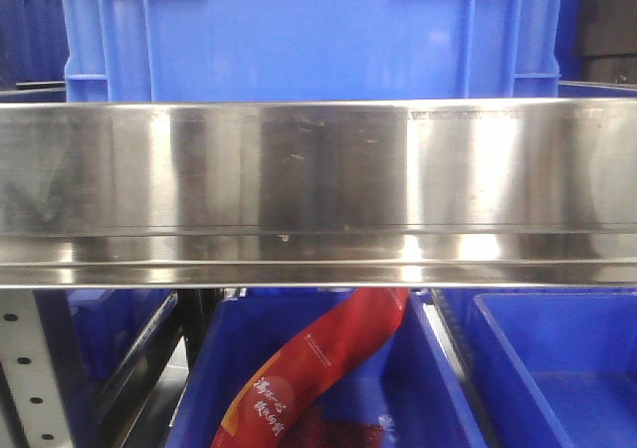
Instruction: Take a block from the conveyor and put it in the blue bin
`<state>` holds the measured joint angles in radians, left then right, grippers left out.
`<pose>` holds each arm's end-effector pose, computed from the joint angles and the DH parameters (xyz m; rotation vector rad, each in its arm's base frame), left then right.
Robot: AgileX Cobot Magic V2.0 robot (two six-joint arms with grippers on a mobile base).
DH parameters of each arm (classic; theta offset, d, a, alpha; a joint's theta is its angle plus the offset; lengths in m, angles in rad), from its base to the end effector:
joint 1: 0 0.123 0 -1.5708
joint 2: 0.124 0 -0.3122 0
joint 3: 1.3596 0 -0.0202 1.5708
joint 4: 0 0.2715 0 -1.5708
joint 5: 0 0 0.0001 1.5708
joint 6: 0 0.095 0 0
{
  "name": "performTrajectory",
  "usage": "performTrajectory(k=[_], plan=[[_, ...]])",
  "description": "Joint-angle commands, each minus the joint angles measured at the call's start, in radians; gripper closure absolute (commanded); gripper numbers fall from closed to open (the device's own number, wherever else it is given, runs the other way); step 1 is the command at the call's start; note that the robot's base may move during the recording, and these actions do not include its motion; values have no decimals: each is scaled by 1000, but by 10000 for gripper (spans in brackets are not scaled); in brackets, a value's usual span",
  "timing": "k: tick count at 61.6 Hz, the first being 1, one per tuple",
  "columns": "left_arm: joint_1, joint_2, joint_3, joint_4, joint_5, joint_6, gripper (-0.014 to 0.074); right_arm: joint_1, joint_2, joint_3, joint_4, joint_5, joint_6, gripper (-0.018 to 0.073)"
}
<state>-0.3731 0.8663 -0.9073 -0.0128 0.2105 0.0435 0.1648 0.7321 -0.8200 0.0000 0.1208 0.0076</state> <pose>0.1770 -0.0695 0.4309 0.3350 1.6255 -0.2624 0.1520 0.0253 0.4310 -0.1192 1.5134 0.1380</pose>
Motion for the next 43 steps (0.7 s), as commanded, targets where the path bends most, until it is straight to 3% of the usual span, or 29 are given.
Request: performTrajectory(k=[1,15,30,35,43], plan=[[-38,86,-76,-5,-17,7,707,59,92,-70,0,-24,-2,721],[-116,306,-271,-29,-15,7,707,193,345,-250,0,-24,-2,721],[-185,476,-394,-29,-27,7,690,213,512,-339,0,-24,-2,720],[-198,515,-412,-29,-52,7,590,213,534,-341,0,-25,-2,671],[-202,547,-416,-48,-56,7,337,213,556,-341,0,-25,-2,398]])
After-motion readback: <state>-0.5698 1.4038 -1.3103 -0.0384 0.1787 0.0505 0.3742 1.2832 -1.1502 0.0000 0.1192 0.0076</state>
